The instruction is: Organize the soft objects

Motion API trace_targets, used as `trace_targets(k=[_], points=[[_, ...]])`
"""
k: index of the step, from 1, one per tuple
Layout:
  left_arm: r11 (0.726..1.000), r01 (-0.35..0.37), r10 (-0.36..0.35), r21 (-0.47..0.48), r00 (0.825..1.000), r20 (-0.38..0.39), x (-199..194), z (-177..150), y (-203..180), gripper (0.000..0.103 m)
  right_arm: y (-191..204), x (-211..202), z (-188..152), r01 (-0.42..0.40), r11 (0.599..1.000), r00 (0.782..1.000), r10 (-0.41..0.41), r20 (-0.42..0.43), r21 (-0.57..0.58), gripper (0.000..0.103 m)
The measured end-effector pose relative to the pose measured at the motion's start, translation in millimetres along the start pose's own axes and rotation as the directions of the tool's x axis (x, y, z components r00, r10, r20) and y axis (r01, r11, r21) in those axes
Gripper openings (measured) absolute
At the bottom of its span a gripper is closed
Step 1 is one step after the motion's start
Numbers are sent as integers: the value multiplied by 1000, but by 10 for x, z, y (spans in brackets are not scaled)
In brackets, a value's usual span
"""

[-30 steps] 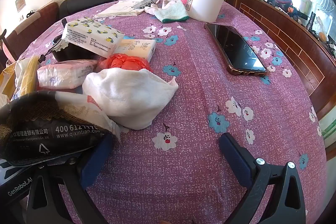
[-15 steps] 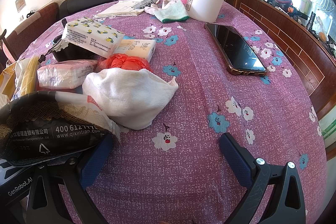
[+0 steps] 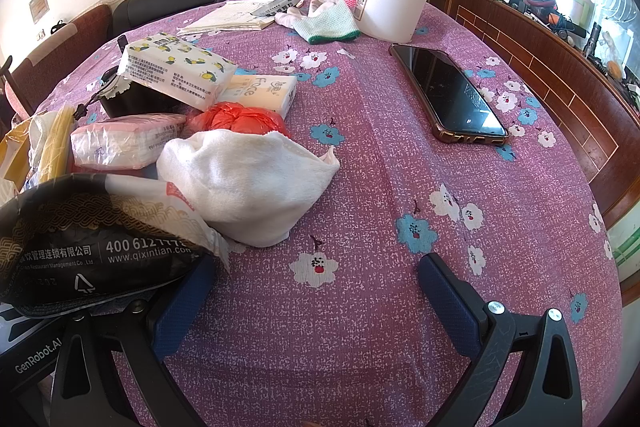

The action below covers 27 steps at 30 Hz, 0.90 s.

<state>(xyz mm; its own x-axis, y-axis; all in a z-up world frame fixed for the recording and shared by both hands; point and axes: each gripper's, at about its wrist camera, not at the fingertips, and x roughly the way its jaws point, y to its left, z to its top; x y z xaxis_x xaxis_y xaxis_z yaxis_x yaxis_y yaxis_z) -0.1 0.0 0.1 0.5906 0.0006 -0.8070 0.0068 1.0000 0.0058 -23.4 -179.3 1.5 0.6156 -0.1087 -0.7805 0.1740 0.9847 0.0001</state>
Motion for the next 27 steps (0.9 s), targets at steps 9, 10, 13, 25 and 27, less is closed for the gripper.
trace_targets(k=[9, 10, 13, 25, 27], points=[[1000, 0, 0, 0, 1000, 0, 0, 0, 0, 103, -1, 0, 0, 0, 1000, 1000, 0, 0, 0, 102], [1000, 0, 0, 0, 1000, 0, 0, 0, 0, 103, -1, 0, 0, 0, 1000, 1000, 0, 0, 0, 102], [1000, 0, 0, 0, 1000, 0, 0, 0, 0, 103, -1, 0, 0, 0, 1000, 1000, 0, 0, 0, 102], [1000, -1, 1, -2, 1000, -1, 0, 0, 1, 103, -1, 0, 0, 0, 1000, 1000, 0, 0, 0, 102], [1000, -4, 4, -6, 1000, -8, 0, 4, -4, 103, -1, 0, 0, -1, 1000, 1000, 1, 0, 1, 102]])
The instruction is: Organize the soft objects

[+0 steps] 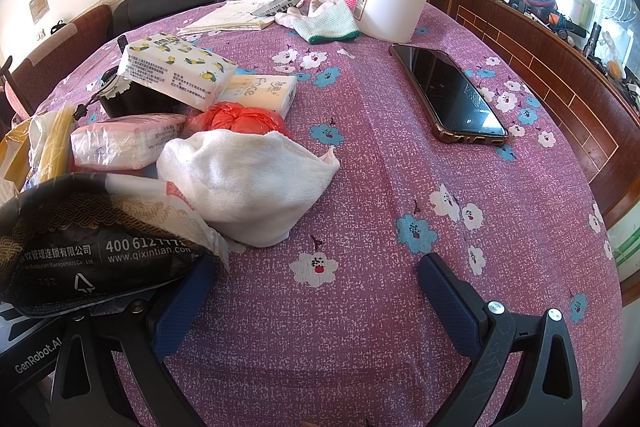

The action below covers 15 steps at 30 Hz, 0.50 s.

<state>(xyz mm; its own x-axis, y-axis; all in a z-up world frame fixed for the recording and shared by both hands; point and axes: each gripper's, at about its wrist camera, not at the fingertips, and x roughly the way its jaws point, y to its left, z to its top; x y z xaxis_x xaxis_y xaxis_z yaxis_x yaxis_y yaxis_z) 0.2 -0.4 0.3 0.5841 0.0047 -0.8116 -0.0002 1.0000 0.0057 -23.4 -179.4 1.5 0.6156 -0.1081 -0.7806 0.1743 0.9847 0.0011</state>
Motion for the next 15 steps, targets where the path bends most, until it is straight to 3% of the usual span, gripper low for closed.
trace_targets(k=[6, 9, 15], points=[[997, 44, -40, 66, 997, -58, 20, 75, 2, 103, 3, -1, 0, 0, 1000, 1000, 0, 0, 0, 102], [992, 72, -68, 99, 997, -48, -4, 18, 36, 103, 3, 0, 0, 0, 1000, 1000, 0, 0, 0, 102], [996, 43, -41, 78, 999, -32, -27, -19, 5, 103, 3, -1, 0, 0, 1000, 1000, 0, 0, 0, 102]])
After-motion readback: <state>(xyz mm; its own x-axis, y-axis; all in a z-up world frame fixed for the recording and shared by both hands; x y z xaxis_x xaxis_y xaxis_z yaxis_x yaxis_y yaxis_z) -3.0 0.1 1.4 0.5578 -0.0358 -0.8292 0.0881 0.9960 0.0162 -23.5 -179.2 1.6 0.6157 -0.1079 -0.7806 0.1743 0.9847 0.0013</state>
